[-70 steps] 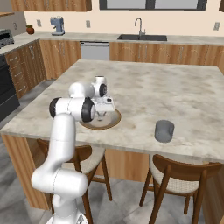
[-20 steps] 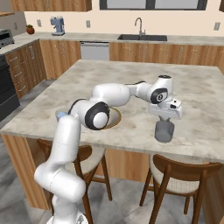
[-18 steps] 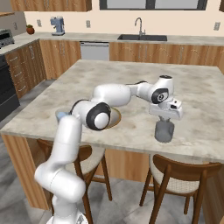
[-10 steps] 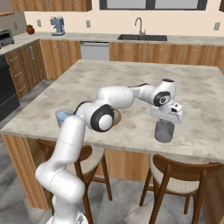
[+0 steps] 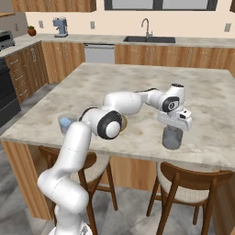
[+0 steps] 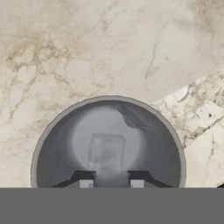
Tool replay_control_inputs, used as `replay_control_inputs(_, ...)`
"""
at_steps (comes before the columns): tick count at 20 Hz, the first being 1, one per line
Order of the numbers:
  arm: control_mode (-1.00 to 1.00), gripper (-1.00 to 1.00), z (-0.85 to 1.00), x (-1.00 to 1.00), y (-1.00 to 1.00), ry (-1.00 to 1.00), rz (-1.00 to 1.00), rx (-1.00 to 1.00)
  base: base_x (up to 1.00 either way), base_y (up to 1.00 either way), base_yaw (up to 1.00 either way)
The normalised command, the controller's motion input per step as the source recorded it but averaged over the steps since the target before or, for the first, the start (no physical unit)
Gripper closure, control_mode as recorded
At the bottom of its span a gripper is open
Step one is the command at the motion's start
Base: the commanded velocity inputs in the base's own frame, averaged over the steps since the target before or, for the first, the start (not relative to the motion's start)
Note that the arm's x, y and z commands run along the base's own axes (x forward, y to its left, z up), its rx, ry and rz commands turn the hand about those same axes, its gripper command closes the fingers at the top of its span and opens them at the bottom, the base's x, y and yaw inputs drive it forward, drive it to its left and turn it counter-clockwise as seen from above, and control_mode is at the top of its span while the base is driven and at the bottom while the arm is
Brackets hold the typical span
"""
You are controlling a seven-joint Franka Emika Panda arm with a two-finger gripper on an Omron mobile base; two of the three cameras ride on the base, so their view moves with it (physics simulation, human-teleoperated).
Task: There are four ice cubes in the ice bowl. Place two ice cubes in each glass of water.
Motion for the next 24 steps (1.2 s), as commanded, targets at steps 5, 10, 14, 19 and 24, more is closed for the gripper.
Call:
replay_control_inputs(5, -1.00, -1.00, -0.01, 0.00, 0.00, 0.00, -0.03, 0.00, 0.00, 0.00, 0.00)
replay_control_inputs(10, -1.00, -1.00, 0.00, 0.00, 0.00, 0.00, -0.04, 0.01, 0.00, 0.00, 0.00)
replay_control_inputs(14, -1.00, -1.00, 0.13, -0.01, 0.00, 0.00, -0.04, 0.00, 0.00, 0.00, 0.00)
replay_control_inputs(19, -1.00, -1.00, 0.28, -0.51, 0.14, 0.00, -0.04, 0.00, 0.00, 0.00, 0.00)
replay_control_inputs(24, -1.00, -1.00, -0.05, -1.00, 1.00, -0.10, -0.04, -0.01, 0.00, 0.00, 0.00)
